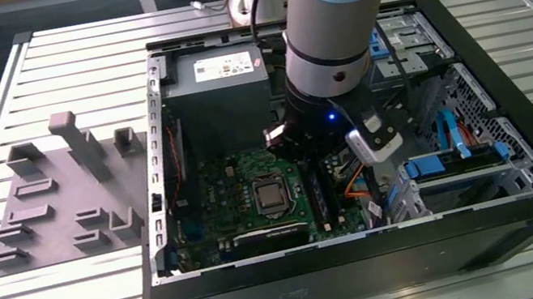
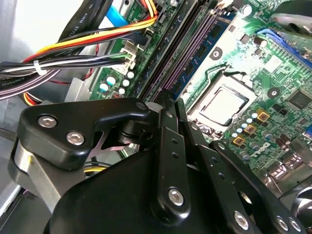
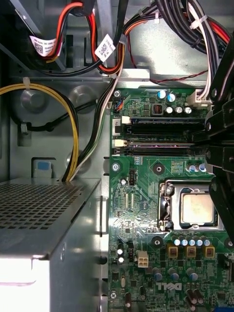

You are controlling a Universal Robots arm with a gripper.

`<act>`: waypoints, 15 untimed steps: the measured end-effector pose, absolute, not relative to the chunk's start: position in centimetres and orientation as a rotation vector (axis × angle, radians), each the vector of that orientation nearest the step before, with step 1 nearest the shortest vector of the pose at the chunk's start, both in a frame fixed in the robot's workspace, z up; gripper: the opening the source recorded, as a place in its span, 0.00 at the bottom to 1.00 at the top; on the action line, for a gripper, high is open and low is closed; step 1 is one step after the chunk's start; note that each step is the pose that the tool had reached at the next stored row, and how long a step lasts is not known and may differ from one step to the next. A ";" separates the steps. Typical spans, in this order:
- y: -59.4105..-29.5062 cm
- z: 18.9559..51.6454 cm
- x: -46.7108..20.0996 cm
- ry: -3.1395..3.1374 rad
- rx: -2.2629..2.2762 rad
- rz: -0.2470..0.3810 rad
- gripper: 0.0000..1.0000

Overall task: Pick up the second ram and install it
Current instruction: 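Insert the second ram into the second slot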

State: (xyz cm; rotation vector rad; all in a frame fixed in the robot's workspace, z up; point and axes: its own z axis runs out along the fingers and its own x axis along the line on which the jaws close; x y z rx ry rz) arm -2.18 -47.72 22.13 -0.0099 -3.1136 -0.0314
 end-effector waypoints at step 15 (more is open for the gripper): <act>-47.7 21.7 -2.1 -3.114 -0.011 -0.031 0.14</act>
